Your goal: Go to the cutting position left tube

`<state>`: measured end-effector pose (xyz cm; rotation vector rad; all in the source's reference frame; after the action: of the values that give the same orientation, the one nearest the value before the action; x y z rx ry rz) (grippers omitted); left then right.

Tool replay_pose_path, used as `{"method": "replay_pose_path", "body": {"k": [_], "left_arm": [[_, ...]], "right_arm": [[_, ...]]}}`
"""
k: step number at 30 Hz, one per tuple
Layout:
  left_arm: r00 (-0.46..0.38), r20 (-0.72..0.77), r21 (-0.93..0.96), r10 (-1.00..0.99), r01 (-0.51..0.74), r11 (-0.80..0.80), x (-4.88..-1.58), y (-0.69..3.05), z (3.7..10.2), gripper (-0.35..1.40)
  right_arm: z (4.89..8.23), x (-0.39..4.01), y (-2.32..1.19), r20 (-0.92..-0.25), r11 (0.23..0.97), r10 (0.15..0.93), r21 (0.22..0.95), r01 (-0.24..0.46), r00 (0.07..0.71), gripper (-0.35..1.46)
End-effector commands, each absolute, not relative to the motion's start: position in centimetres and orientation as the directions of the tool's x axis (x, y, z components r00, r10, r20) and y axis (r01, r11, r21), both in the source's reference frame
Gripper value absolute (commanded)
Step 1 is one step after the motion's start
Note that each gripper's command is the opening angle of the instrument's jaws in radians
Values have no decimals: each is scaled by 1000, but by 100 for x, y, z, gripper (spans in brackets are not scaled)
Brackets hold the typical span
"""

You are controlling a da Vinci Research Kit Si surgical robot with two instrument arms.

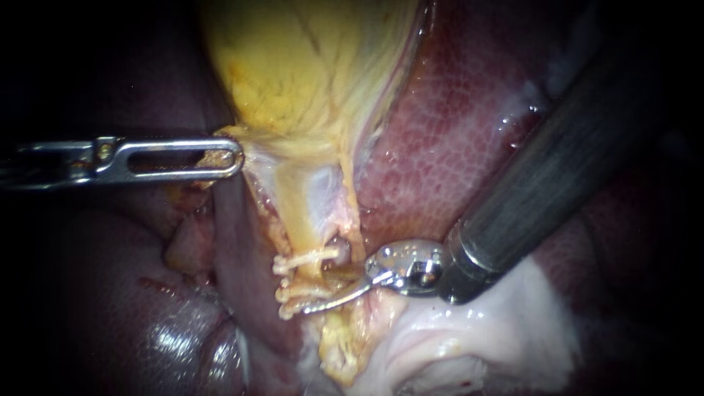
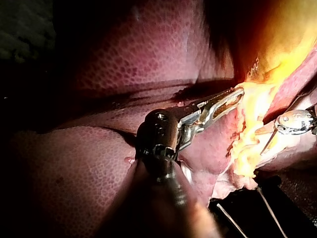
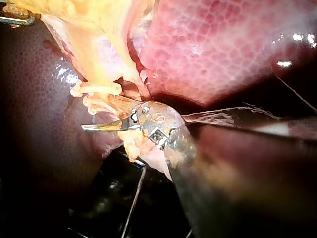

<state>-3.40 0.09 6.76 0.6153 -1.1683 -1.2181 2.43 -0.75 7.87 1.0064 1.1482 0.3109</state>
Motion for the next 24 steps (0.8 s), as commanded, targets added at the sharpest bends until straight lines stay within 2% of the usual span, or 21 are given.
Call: {"method": "replay_pose_path", "body": {"k": [1,24], "left_arm": [[-80,349,874,-934,389,293,-340,9,676,-35],[-82,351,872,-933,392,294,-345,8,680,-35]], "right_arm": [[787,244,-75,-605,543,675,795,272,422,136],[792,283,-77,-597,503,693,802,321,405,135]]}}
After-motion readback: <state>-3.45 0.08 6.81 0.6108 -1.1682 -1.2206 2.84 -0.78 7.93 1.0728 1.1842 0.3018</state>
